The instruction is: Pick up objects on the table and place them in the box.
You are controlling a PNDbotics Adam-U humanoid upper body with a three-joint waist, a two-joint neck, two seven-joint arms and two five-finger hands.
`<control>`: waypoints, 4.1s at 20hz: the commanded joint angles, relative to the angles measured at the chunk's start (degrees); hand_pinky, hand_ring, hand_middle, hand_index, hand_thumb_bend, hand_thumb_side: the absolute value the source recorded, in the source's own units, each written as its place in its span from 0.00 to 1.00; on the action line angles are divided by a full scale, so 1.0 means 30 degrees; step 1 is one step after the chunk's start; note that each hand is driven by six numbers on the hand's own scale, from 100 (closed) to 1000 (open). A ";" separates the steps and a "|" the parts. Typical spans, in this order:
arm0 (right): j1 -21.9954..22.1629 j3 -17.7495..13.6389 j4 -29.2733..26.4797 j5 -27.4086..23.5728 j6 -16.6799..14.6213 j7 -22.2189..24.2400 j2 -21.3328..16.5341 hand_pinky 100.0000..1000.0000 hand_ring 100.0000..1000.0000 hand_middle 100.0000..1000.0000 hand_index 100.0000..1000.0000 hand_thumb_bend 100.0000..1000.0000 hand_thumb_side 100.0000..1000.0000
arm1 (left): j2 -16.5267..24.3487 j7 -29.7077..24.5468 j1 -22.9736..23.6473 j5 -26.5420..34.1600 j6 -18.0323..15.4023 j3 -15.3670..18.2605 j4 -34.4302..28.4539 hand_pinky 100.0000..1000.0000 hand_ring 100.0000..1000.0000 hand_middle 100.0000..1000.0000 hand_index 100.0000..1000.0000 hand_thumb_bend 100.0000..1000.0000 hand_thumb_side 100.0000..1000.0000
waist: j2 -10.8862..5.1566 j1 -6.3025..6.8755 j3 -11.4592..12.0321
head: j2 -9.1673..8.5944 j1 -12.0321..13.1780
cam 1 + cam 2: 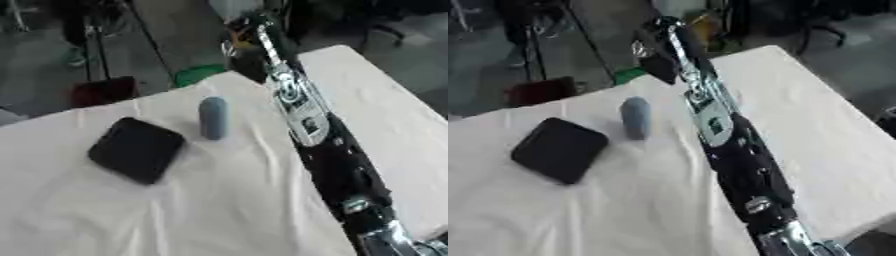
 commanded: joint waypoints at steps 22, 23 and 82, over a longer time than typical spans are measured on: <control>-0.1177 -0.0177 0.1141 0.1570 0.0626 0.0800 0.0136 0.74 0.72 0.70 0.78 0.10 0.55 | 0.0480 -0.0067 -0.0297 -0.0179 0.0037 0.0156 -0.0212 0.68 0.61 0.78 0.86 0.66 0.71 | -0.0277 -0.0153 0.0120 | -0.0056 -0.0179; -0.1465 -0.0172 0.1814 0.2232 0.0855 0.1172 0.0314 0.76 0.74 0.72 0.79 0.12 0.55 | 0.0474 -0.0112 -0.0298 -0.0184 0.0050 0.0132 -0.0202 0.68 0.61 0.78 0.87 0.66 0.72 | -0.0291 -0.0158 0.0132 | -0.0057 -0.0213; -0.3678 -0.1291 0.7439 1.8448 0.2838 0.2847 0.3817 0.26 0.27 0.67 0.79 0.00 0.12 | 0.0407 -0.0417 -0.0274 0.0042 0.0020 -0.0055 -0.0171 0.68 0.61 0.78 0.87 0.65 0.73 | -0.0609 0.0064 0.0335 | -0.0015 -0.0794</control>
